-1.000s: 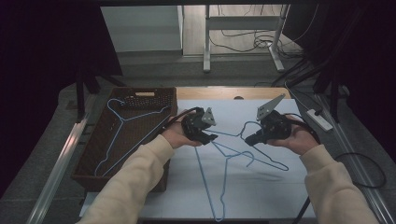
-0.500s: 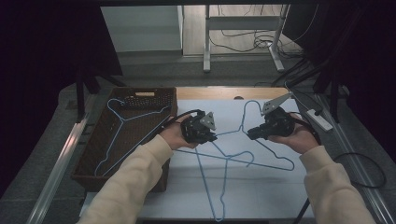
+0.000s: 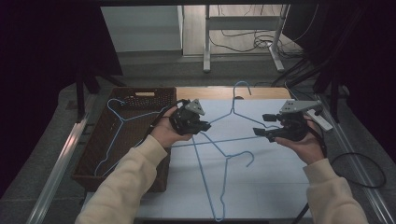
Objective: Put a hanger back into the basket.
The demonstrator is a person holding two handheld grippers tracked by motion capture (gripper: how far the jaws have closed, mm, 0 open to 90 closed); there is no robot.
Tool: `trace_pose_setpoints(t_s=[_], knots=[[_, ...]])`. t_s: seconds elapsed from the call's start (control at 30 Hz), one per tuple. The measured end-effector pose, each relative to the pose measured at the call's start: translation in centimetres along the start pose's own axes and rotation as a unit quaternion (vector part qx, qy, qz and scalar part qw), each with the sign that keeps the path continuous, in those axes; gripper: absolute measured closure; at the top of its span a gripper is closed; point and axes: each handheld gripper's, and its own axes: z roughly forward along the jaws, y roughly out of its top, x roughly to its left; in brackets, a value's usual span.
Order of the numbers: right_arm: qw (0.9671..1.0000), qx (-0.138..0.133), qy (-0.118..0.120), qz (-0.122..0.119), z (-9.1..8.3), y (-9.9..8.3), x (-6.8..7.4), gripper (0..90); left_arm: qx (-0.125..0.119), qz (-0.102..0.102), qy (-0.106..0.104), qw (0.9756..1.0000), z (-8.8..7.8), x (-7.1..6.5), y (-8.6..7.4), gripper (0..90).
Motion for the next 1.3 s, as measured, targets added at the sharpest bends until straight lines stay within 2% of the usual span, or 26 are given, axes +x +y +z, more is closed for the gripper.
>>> trace_pose_setpoints(t_s=[0.1, 0.23, 0.5, 0.6, 0.7, 0.73, 0.87, 0.9, 0.97, 1.0, 1.1, 1.13, 1.23, 1.3], knots=[[0.9999, -0.007, -0.001, 0.010, -0.3, -1.1, 0.2, 28.3, -0.016, -0.028, 0.018, 0.9993, -1.3, 0.4, -0.4, 86.1], [0.9998, -0.010, -0.001, 0.015, -0.4, -1.7, 0.4, 28.3, -0.035, -0.044, 0.029, 0.9980, -2.5, 0.4, -0.6, 86.2], [0.9997, -0.007, 0.006, 0.022, 0.0, -3.4, 0.9, 28.2, -0.078, -0.074, 0.052, 0.9928, -6.2, 0.8, -1.6, 86.2], [0.9996, -0.003, 0.006, 0.026, 0.2, -4.2, 0.9, 28.3, -0.095, -0.085, 0.059, 0.9901, -7.6, 1.0, -2.3, 86.2], [0.9995, 0.004, 0.007, 0.030, 0.4, -5.1, 1.1, 28.2, -0.104, -0.094, 0.073, 0.9875, -9.2, 1.1, -3.3, 86.1], [0.9995, 0.004, 0.007, 0.030, 0.4, -5.1, 1.1, 28.2, -0.104, -0.094, 0.073, 0.9875, -9.2, 1.1, -3.3, 86.2], [0.9994, 0.015, 0.004, 0.031, 0.8, -5.8, 1.2, 28.4, -0.108, -0.108, 0.085, 0.9846, -10.6, 1.3, -4.7, 86.2], [0.9994, 0.019, 0.003, 0.029, 0.8, -5.9, 1.3, 28.4, -0.109, -0.117, 0.091, 0.9830, -11.1, 1.5, -5.5, 86.2], [0.9993, 0.024, 0.004, 0.028, 1.0, -6.1, 1.3, 28.4, -0.109, -0.126, 0.099, 0.9811, -11.5, 1.7, -6.4, 86.2], [0.9993, 0.024, 0.004, 0.028, 1.0, -6.1, 1.3, 28.4, -0.109, -0.126, 0.099, 0.9811, -11.5, 1.7, -6.4, 86.2], [0.9992, 0.033, 0.007, 0.023, 1.4, -6.4, 1.6, 28.4, -0.107, -0.139, 0.111, 0.9782, -12.3, 1.8, -8.4, 86.2], [0.9992, 0.033, 0.007, 0.023, 1.4, -6.4, 1.6, 28.4, -0.107, -0.139, 0.111, 0.9782, -12.3, 1.8, -8.4, 86.1], [0.9990, 0.039, 0.009, 0.022, 1.8, -6.7, 1.7, 28.4, -0.108, -0.151, 0.118, 0.9756, -12.7, 2.0, -10.0, 86.1], [0.9988, 0.042, 0.012, 0.023, 2.0, -6.8, 1.7, 28.5, -0.112, -0.158, 0.127, 0.9728, -13.2, 2.0, -11.4, 86.1]])
